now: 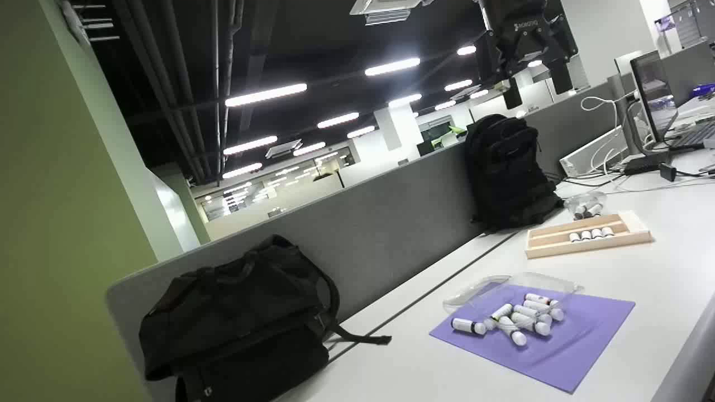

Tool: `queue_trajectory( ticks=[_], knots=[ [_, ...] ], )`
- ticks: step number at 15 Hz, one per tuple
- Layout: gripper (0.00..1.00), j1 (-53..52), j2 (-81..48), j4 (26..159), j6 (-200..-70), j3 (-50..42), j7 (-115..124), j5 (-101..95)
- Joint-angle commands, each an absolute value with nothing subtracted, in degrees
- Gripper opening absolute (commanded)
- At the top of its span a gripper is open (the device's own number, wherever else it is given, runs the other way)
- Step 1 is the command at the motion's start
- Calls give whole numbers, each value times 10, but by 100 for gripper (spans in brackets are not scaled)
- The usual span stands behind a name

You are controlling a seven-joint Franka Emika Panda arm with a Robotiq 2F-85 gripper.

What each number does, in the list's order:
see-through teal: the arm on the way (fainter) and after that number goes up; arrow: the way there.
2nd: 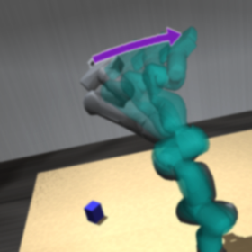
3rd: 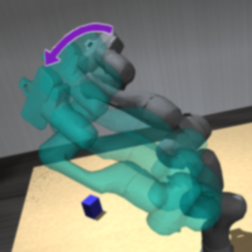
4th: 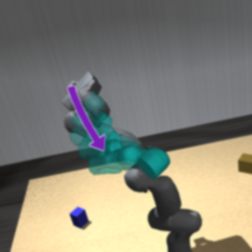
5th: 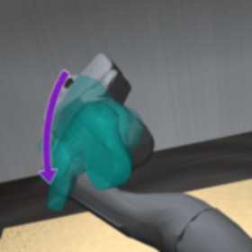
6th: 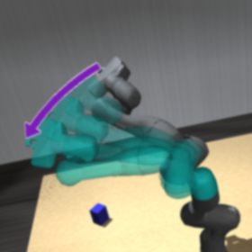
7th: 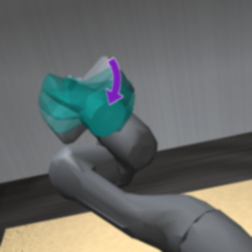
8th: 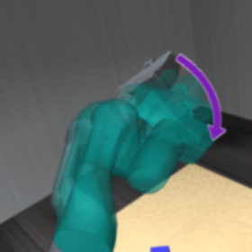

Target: Pick up the bottle from the table and put it in the clear container

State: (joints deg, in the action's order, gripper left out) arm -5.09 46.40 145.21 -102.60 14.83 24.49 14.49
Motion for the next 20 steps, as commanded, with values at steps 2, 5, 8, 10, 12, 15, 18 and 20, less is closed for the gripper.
queue_trajectory(
  ticks=[2, 5, 8, 10, 12, 15, 18, 20],
  knots=[
    [100, -49, 464, 1451, -1025, 149, 244, 145],
    [100, -49, 464, 1451, -1025, 149, 244, 145],
    [100, -49, 464, 1451, -1025, 149, 244, 145],
    [100, -51, 417, 1446, -1091, 153, 214, 149],
    [100, -52, 328, 1425, -1165, 163, 199, 163],
    [100, -51, 232, 1412, -1246, 179, 128, 191],
    [100, -48, 114, 1375, -1312, 199, 53, 189],
    [100, -40, 37, 1338, -1350, 217, 47, 147]
  ],
)
